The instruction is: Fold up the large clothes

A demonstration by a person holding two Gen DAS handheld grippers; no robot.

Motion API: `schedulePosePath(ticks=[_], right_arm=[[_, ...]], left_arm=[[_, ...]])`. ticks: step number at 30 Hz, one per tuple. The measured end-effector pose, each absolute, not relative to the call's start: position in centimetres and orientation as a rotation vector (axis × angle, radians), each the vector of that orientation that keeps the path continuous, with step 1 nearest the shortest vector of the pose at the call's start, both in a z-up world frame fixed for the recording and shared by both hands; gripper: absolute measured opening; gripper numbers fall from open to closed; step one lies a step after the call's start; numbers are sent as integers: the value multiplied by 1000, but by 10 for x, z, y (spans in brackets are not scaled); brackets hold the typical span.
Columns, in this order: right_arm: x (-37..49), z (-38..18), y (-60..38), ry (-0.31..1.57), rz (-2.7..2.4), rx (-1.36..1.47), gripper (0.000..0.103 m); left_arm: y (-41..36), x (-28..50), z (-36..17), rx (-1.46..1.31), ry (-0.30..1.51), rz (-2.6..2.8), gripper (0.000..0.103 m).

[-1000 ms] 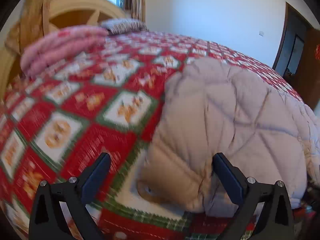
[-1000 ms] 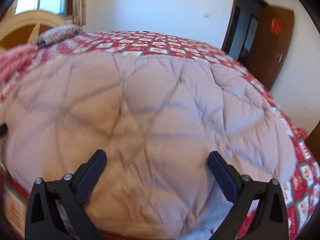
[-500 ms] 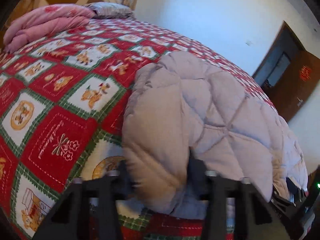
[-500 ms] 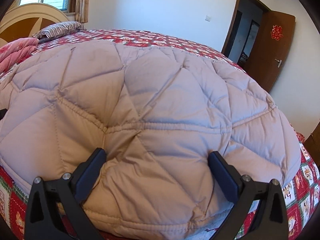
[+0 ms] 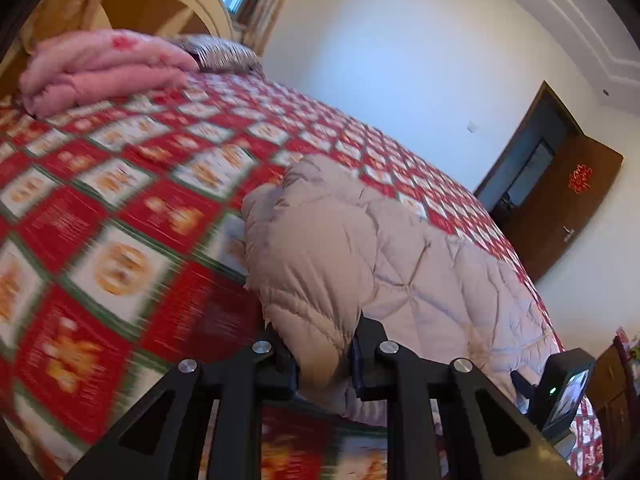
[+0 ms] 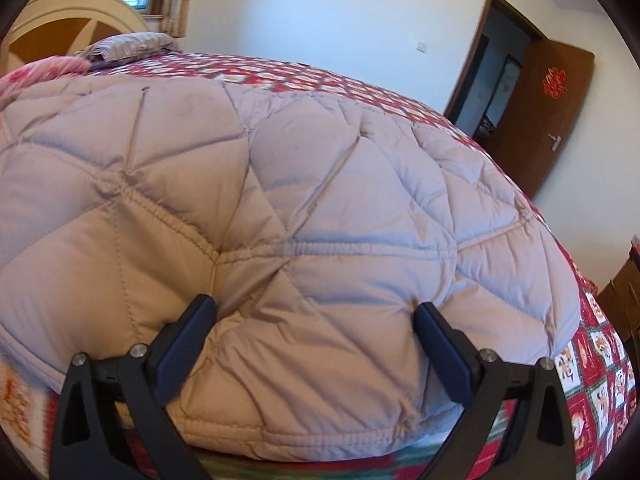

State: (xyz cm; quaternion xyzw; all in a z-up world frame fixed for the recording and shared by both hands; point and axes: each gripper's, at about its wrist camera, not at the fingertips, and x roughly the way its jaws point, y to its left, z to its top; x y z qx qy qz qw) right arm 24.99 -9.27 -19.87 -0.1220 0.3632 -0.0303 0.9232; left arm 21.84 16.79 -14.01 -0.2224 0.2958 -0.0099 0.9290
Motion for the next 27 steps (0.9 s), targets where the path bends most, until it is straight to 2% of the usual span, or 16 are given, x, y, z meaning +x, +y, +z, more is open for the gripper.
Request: schedulePosePath(ticks=[5,10,16,21,27], right_arm=[[241,-198,-39,723,47,-264,102],[227,-179,-42,776,247,-240,101],[208,-138,-155,654,190,-107,103],[228,-149,-280,685,-90,13,103],[223,-153,-371,686,-265,97,103]], left_arm=[[191,201,-103,-385,519,53,18],[163,198,-55,-233,429,40,17],[80,219,-14,-122,357,-112,16],[-18,237,-6,45,338,-250,16],[-144,247,-63,310,416,-460,15]])
